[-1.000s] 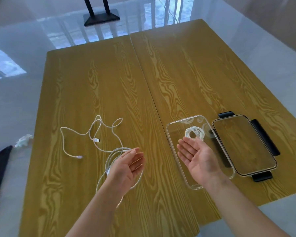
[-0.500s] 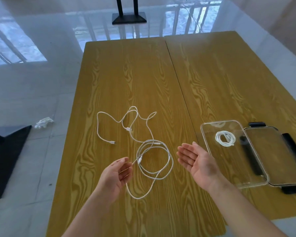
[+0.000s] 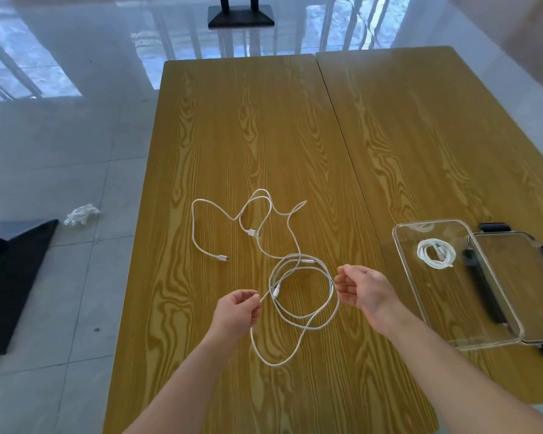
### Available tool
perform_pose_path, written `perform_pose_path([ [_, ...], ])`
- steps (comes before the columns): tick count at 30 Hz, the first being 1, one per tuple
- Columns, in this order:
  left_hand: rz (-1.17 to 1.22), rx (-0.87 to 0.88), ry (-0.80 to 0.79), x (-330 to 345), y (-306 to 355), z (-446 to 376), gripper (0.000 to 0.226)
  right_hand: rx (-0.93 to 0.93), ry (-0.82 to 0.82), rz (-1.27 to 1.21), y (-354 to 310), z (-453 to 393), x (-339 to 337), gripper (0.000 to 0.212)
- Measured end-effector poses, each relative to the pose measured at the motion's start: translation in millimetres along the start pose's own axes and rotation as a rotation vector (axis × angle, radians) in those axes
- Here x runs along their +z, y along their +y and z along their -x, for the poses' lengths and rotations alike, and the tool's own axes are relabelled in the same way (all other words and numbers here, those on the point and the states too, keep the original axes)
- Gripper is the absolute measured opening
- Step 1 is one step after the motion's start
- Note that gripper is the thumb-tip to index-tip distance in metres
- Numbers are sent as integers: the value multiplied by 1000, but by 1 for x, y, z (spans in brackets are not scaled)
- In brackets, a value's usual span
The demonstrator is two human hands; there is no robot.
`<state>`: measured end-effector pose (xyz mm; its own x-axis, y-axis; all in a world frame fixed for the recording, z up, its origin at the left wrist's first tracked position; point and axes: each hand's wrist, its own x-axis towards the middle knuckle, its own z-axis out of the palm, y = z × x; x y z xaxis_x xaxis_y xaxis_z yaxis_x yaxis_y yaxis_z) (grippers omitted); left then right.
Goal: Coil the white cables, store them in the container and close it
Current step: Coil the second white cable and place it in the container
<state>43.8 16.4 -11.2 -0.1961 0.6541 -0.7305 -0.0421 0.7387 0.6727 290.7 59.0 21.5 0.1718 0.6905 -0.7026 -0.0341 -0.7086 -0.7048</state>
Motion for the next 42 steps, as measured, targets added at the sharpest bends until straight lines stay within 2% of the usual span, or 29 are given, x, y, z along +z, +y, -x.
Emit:
perform_pose_path([
  [3, -326, 151, 29, 17, 2, -9, 6, 24, 20, 78, 4, -8, -2, 16],
  [7, -630, 300, 43, 40, 7, -22, 21, 39, 33, 142, 8, -13, -2, 14],
  [10, -797, 336, 64, 52, 12, -30, 26, 48, 41, 184, 13, -18, -5, 13],
  [14, -908, 323, 79, 59, 16, -37, 15, 78, 30, 249, 19, -24, -5, 11],
  [18, -905, 308, 69, 59, 18, -41, 12, 55, 26, 381, 22, -28, 0, 13],
  [22, -804, 320, 21, 53, 16, -39, 7, 24, 78, 555, 28, -33, 1, 29],
  [24, -755, 336, 6, 49, 15, -35, 7, 44, 64, 586, 32, -36, 0, 23],
  [27, -687, 357, 0, 47, 18, -28, 6, 60, 22, 539, 35, -36, 1, 9],
  [32, -606, 343, 15, 45, 21, -21, 8, 1, -65, 347, 28, -24, -2, 12],
  [38, -600, 334, 25, 38, 19, -19, 7, -135, -42, 171, 14, 1, -20, 12],
  [42, -599, 349, -20, 39, 20, -10, 5, -205, -70, 151, -3, 17, -21, 14],
])
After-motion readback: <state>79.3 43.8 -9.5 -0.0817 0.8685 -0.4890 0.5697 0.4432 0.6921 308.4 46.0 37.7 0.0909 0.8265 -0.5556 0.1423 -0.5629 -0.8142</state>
